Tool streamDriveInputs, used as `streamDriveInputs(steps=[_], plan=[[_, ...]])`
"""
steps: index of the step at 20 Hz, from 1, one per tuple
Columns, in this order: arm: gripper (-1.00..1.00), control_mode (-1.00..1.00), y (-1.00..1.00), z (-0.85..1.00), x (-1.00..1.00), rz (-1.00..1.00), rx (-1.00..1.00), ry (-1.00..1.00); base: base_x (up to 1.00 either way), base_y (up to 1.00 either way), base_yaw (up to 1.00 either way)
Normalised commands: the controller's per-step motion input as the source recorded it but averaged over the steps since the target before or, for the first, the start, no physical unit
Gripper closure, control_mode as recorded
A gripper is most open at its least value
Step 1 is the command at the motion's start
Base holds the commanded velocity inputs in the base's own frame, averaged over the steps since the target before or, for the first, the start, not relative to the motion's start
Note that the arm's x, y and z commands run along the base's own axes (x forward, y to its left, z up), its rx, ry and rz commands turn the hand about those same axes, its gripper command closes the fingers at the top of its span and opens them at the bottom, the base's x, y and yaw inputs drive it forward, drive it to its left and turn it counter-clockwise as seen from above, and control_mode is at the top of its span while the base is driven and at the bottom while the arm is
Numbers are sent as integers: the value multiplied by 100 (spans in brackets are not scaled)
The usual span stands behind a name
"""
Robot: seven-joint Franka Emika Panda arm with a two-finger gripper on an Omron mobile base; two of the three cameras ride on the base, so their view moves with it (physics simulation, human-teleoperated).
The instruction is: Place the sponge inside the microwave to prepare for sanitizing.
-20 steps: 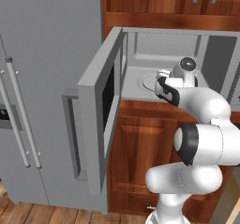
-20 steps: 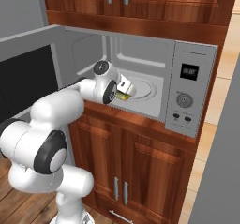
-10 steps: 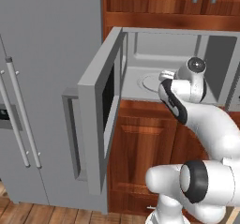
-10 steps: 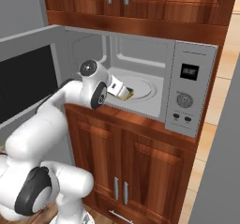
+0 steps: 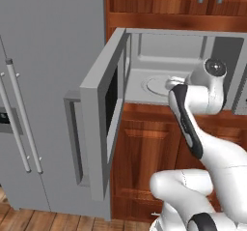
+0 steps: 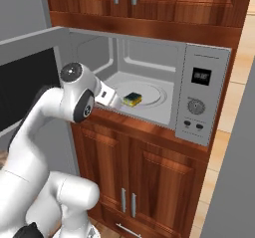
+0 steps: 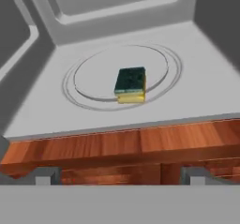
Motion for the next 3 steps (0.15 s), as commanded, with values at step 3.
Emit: streamDriveInputs(steps=[3], plan=[[-100, -100, 26, 2, -89, 5, -1, 10, 0, 0, 0]])
